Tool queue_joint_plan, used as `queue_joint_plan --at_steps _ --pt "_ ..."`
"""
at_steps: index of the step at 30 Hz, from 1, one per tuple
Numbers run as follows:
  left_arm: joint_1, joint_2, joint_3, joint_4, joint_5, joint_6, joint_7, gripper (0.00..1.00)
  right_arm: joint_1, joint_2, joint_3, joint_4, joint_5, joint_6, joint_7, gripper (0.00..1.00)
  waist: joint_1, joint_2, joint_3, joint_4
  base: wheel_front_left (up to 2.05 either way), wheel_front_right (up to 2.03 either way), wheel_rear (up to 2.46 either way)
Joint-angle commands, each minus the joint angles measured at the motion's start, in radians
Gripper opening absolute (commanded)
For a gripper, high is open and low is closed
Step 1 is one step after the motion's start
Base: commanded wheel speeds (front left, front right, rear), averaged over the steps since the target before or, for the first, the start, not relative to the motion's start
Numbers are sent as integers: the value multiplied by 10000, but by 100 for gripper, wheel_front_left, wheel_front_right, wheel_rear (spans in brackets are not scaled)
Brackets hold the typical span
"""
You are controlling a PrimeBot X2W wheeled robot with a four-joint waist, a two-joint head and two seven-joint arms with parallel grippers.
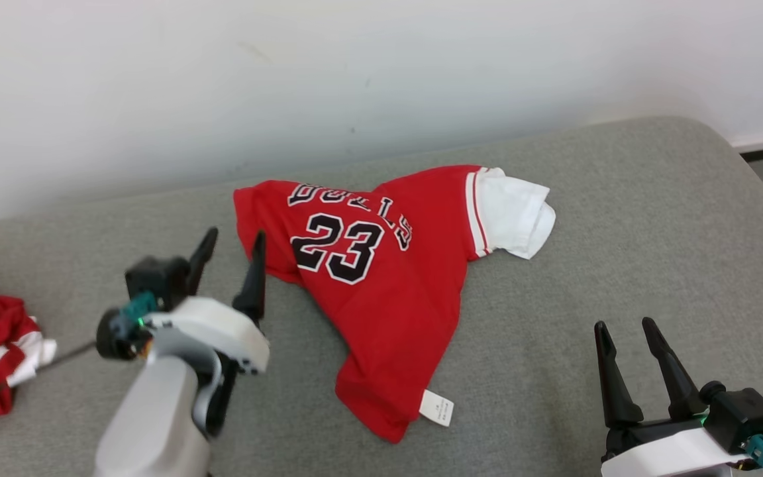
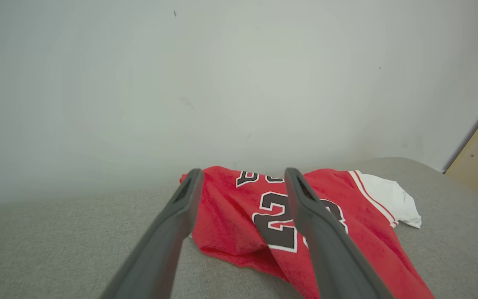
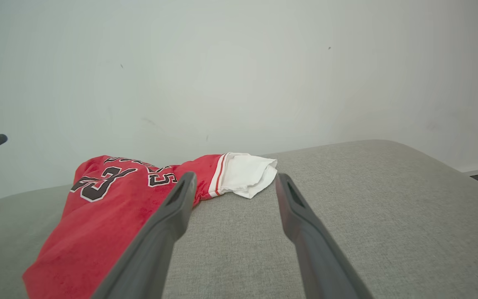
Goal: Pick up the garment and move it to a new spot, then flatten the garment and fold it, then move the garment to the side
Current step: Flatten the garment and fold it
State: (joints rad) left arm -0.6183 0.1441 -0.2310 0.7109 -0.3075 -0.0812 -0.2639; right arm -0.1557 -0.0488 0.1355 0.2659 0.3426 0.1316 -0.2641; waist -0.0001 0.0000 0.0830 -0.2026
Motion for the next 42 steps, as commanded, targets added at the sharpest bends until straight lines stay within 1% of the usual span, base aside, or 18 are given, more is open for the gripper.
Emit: queue_joint_plan --at_steps 1,6,9,12,17,21,26,30,36,40,42 --pt "640 -63 53 -613 138 64 -4 100 167 -29 8 11 -123 -18 -2 100 1 0 -217 201 0 0 0" --pt "2327 -302 -85 -2093 -66 26 -6 100 295 -33 -13 35 -120 -18 -2 100 1 0 -392 238 0 0 0" --pt "3186 -426 -225 -2773 -222 148 149 100 373 -29 -62 29 -142 -18 -2 100 1 0 -467 233 0 0 0" --pt "3935 -597 -672 -3329 -274 120 545 100 417 -30 -178 7 -193 -18 -4 100 1 0 -517 253 0 0 0" --pt "4569 -738 -1624 -4120 -381 -1 1392 100 317 -29 -372 -145 -230 -18 -2 100 1 0 -354 257 0 0 0" --pt "4642 -764 -1987 -4324 -286 -24 1813 100 207 -29 -429 -219 -234 -18 -2 100 1 0 -201 223 0 0 0" --pt "4478 -674 -2710 -4212 -22 -158 2699 100 74 -29 -538 -289 -217 -18 -2 100 1 0 98 82 0 0 0" --pt "4256 -661 -3029 -3958 127 -188 3030 100 -64 -30 -562 -322 -161 -18 -2 100 1 0 262 -99 0 0 0" --pt "3813 -575 -3380 -3221 766 246 3561 100 -109 -30 -557 -332 -62 -18 -2 100 1 0 394 -324 0 0 0" --pt "3539 -566 -3535 -2674 1153 707 3984 100 -185 -30 -509 -295 -27 -18 -4 100 1 0 436 -432 0 0 0" --pt "3435 -568 -3630 -2452 1278 785 4103 100 -209 -29 -502 -283 -6 -18 -2 100 1 0 437 -463 0 0 0"
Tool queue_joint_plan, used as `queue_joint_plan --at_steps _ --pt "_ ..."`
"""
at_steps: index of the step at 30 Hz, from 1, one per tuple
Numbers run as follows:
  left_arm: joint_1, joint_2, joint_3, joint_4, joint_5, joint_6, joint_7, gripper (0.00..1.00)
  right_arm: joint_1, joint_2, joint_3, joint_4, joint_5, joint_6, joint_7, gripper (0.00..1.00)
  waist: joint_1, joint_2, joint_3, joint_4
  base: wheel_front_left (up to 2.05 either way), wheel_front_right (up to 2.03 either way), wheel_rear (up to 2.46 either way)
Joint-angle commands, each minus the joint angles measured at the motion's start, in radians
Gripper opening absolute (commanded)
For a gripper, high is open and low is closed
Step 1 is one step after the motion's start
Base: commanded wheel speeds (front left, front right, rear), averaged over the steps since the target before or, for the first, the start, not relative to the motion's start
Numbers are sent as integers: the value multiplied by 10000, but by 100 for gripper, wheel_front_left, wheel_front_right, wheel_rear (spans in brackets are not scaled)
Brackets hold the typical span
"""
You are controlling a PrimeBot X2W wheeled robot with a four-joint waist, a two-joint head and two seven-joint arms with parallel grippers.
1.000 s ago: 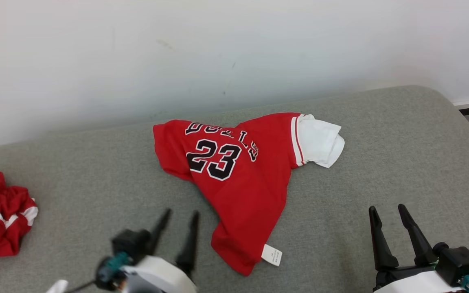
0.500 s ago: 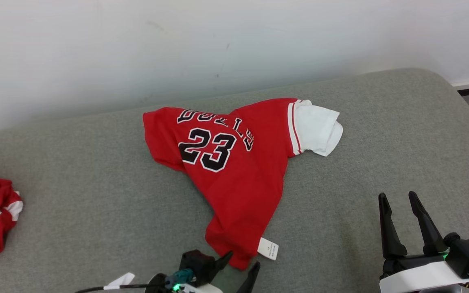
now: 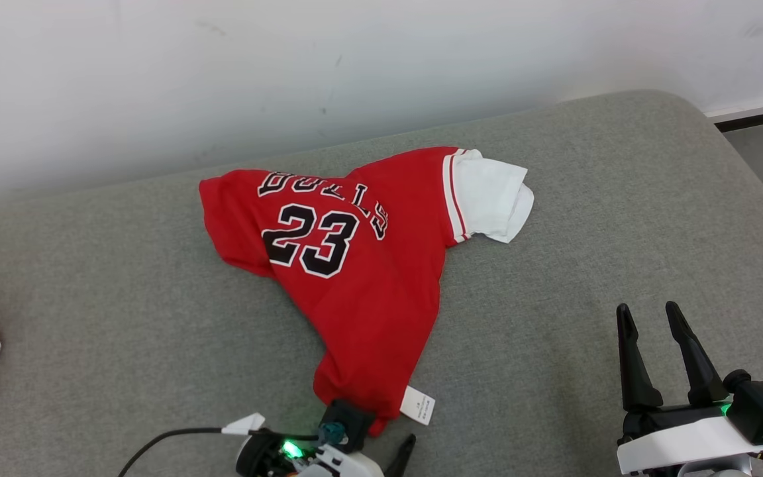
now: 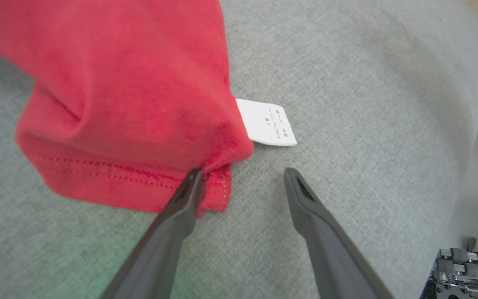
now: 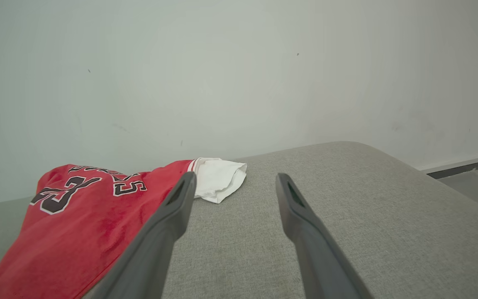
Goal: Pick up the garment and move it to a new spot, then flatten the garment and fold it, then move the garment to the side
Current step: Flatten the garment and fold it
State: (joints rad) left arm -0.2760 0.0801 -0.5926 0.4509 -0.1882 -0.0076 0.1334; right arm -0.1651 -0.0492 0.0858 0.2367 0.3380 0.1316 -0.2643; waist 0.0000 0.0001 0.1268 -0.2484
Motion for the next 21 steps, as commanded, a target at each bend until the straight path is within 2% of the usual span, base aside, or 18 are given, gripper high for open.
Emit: queue_joint_plan --at_steps 1,2,3,4,12,17,21 --pt "4 83 -58 280 90 41 194 94 -119 -25 1 19 41 -18 0 100 0 -1 -3 -16 0 0 0" --pt "-5 92 -69 400 70 38 252 50 -115 -26 0 32 54 -18 0 100 0 -1 -11 -23 0 0 0" --pt "-28 120 -90 527 90 49 294 33 -108 -26 5 43 55 -18 0 100 0 -1 -23 -29 0 0 0" --pt "-52 144 -121 619 134 71 313 0 -103 -26 11 54 52 -18 0 100 0 -1 -33 -32 0 0 0" --pt "-214 231 34 585 -108 67 -142 0 22 -26 -98 61 -44 -18 0 100 0 -1 -220 148 0 0 0" --pt "-247 472 29 -158 -88 21 -123 0 169 -25 -169 80 -154 -18 0 100 0 -1 -433 474 0 0 0" --pt "-39 954 259 -1055 -208 150 161 0 260 -26 -219 127 -188 -18 0 100 0 -1 -628 740 0 0 0"
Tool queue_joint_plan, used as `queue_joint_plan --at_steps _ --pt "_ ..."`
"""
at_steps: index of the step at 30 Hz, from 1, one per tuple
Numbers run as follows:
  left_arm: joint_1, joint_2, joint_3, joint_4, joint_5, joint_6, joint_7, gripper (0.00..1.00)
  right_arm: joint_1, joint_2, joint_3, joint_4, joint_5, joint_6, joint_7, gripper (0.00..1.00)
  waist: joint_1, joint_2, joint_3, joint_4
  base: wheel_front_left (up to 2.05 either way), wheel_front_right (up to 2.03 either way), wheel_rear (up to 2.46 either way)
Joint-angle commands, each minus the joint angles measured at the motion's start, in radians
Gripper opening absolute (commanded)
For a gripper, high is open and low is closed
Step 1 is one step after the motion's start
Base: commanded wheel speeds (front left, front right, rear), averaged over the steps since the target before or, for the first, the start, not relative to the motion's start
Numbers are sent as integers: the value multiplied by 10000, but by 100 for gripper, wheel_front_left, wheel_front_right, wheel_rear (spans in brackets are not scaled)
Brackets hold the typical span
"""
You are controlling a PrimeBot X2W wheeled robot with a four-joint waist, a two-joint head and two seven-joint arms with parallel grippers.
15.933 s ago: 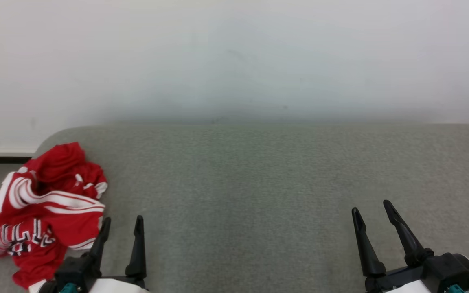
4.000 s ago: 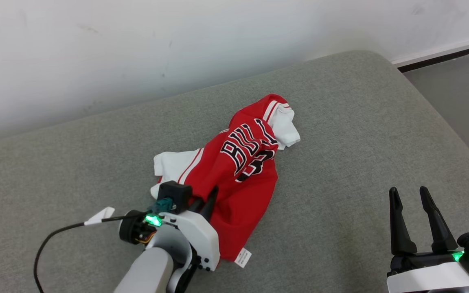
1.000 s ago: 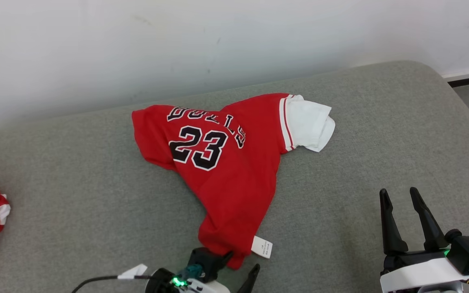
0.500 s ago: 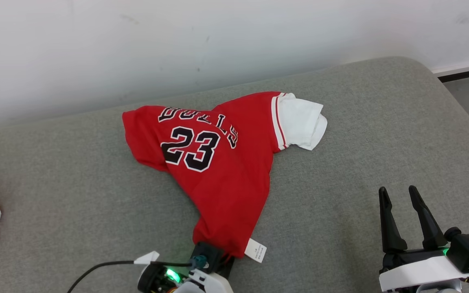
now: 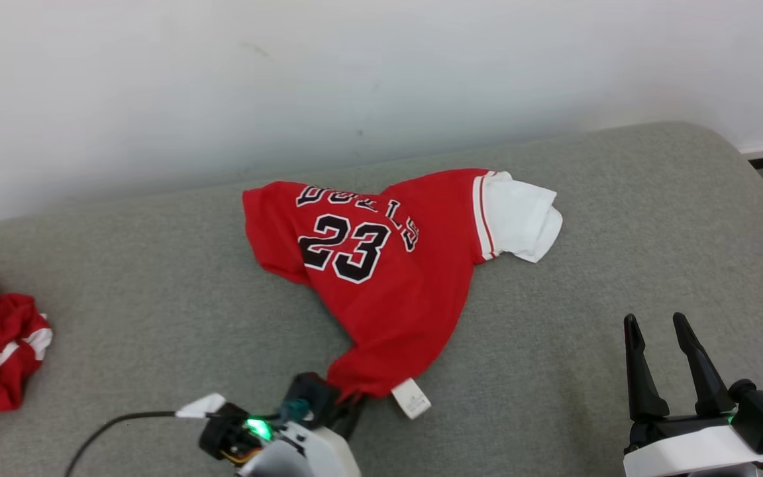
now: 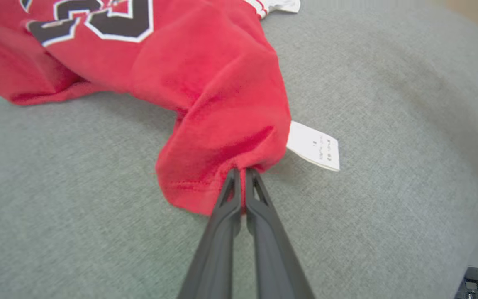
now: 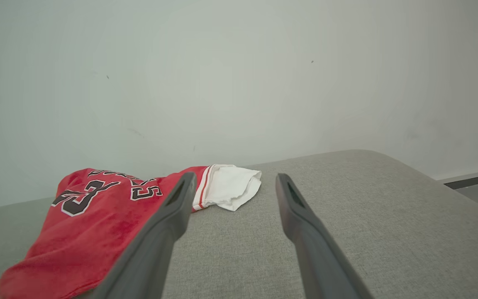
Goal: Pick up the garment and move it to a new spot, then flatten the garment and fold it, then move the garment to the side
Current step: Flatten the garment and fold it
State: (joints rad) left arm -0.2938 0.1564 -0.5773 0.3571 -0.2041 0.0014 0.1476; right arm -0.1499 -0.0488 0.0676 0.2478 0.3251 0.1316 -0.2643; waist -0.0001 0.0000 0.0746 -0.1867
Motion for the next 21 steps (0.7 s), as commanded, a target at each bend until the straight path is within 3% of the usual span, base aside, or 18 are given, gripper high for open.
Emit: queue_joint_plan --at_steps 1,5,12,21 --pt "210 309 197 -381 -119 107 116 0 127 -29 -45 14 -73 -18 0 100 1 0 -149 189 0 0 0" --pt "607 993 621 -1451 -369 259 582 0 274 -29 -98 14 -105 -18 0 100 1 0 -296 443 0 0 0" --pt "1596 2146 1665 -2685 -707 908 1105 0 312 -30 -109 49 -250 -18 -2 100 1 0 -422 758 0 0 0" --pt "2499 2669 2304 -2023 -1078 1131 355 0 273 -124 2 126 -323 -18 0 100 1 0 -473 783 0 0 0"
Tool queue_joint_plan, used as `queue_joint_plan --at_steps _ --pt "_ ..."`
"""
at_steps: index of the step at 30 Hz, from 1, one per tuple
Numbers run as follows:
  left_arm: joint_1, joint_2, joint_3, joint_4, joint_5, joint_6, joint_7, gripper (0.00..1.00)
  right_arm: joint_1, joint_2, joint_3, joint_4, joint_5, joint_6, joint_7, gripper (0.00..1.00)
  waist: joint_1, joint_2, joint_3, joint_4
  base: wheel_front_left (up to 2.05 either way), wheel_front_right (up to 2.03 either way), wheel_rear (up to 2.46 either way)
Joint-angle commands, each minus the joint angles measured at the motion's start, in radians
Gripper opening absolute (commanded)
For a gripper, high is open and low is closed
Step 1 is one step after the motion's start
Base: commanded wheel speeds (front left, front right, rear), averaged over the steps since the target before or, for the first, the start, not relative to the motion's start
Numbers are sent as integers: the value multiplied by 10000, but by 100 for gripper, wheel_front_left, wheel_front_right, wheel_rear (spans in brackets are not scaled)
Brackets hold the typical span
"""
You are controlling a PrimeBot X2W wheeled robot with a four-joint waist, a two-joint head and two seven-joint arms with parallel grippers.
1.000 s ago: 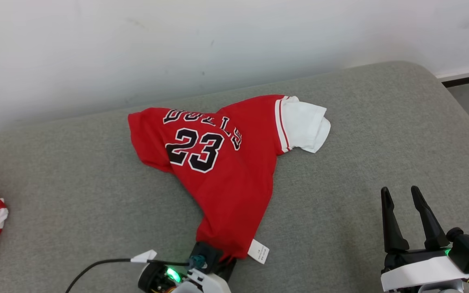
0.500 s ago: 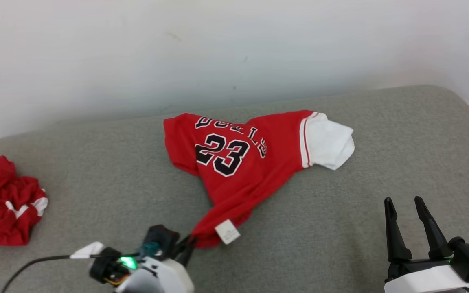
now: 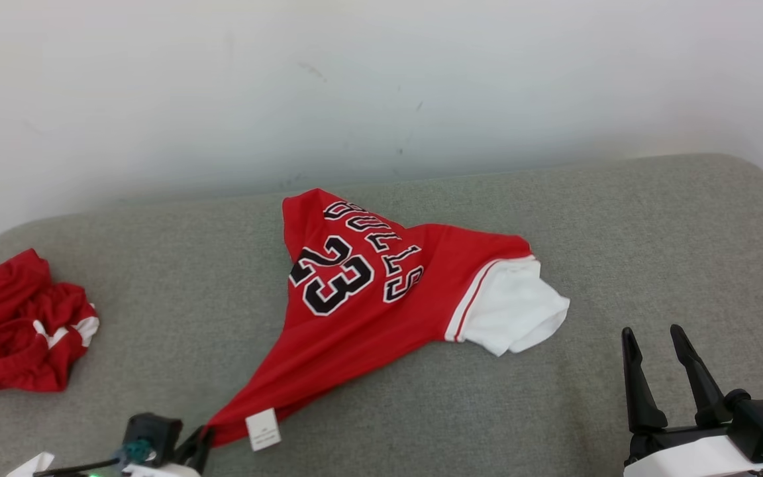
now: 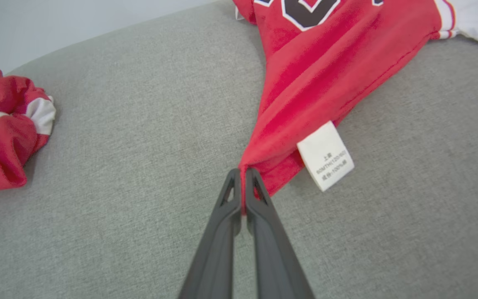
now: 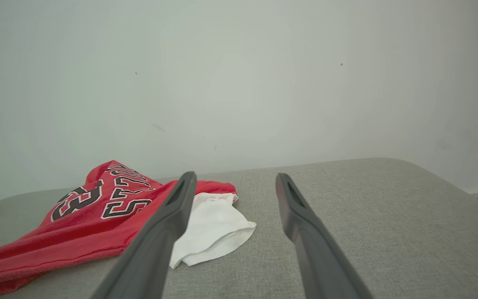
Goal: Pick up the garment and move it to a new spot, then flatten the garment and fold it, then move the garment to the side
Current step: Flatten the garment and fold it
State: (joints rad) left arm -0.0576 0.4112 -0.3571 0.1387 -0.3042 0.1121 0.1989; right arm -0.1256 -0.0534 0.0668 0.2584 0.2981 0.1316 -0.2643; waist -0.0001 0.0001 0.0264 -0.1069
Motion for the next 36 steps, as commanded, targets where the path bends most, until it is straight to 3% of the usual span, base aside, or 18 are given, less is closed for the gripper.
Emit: queue_joint_plan --at_steps 1,6,15,16,18,19,29,36 --pt "209 100 139 251 -48 114 -263 0 44 -92 14 26 -53 -18 0 100 1 -1 7 -23 0 0 0" --pt "463 -64 485 664 -200 506 -1006 0 140 -180 -39 66 -61 -18 0 100 1 -1 32 14 0 0 0" --pt "802 -794 83 810 -575 248 -1668 0 151 -185 1 156 -61 -18 0 100 1 -1 -77 138 0 0 0" --pt "834 -882 46 847 -622 218 -1739 13 169 -177 5 155 -54 -18 0 100 1 -1 -84 159 0 0 0" --pt "874 -1060 -20 994 -739 131 -1842 53 212 -160 8 156 -37 -18 0 100 1 -1 -105 194 0 0 0" --pt "879 -1124 -47 1076 -783 98 -1896 100 225 -149 11 157 -24 -18 0 100 1 -1 -113 208 0 0 0" --pt "379 -1160 533 758 -1320 -84 -2808 100 206 -103 -91 140 -14 -18 0 100 1 -1 -168 379 0 0 0" --pt "193 -1352 1239 -421 -1415 485 -3859 100 68 -123 -6 260 45 -18 0 100 1 -1 -174 437 0 0 0"
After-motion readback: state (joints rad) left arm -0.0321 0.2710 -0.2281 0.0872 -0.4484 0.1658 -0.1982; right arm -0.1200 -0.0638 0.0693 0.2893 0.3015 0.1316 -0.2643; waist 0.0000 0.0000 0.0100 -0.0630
